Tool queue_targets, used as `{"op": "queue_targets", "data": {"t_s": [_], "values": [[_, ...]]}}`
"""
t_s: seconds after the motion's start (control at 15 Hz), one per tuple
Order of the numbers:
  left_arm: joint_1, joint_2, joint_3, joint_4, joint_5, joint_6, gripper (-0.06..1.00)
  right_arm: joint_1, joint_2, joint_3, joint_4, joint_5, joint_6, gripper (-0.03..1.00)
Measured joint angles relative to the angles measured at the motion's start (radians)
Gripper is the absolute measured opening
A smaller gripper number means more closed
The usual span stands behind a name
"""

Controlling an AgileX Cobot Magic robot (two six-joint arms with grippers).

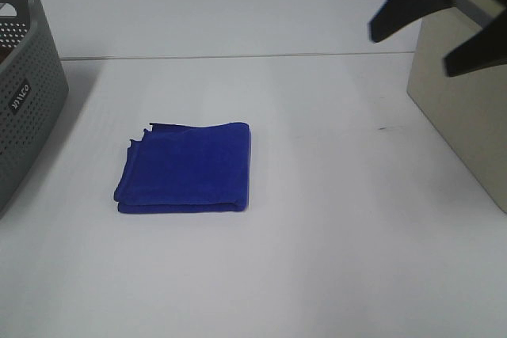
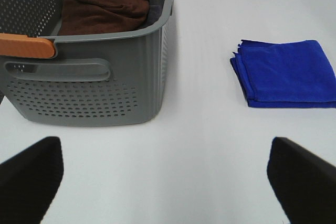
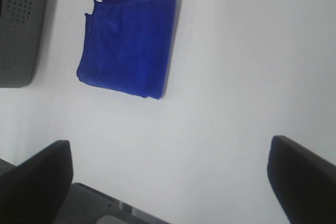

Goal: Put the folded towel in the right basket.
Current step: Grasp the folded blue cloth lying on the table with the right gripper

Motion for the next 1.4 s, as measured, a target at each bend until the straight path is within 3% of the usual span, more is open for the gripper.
{"op": "queue_targets", "data": {"t_s": [0.13,0.2,0.27,0.53,0.93,1.27,1.4], "values": [[0.0,0.0,0.0,0.0,0.0,0.0,0.98,0.098,0.148,0.0,0.085,-0.164,-0.007,0.95],[0.0,0.0,0.0,0.0,0.0,0.0,0.98,0.126,0.214,0.0,0.147,-0.21,-0.049,0.95],[0.0,0.0,0.0,0.0,0.0,0.0,0.98,0.154,0.335,-0.001,0.271,-0.271,-0.153,0.95],[0.0,0.0,0.0,0.0,0.0,0.0,0.98,0.169,0.511,-0.008,0.454,-0.313,-0.35,0.94],[0.0,0.0,0.0,0.0,0.0,0.0,0.98,0.169,0.756,-0.215,0.444,-0.308,-0.398,0.94],[0.0,0.0,0.0,0.0,0.0,0.0,0.98,0.172,0.815,-0.235,0.436,-0.291,-0.37,0.93],[0.0,0.0,0.0,0.0,0.0,0.0,0.98,0.234,0.836,-0.251,0.473,-0.304,-0.358,0.92]]}}
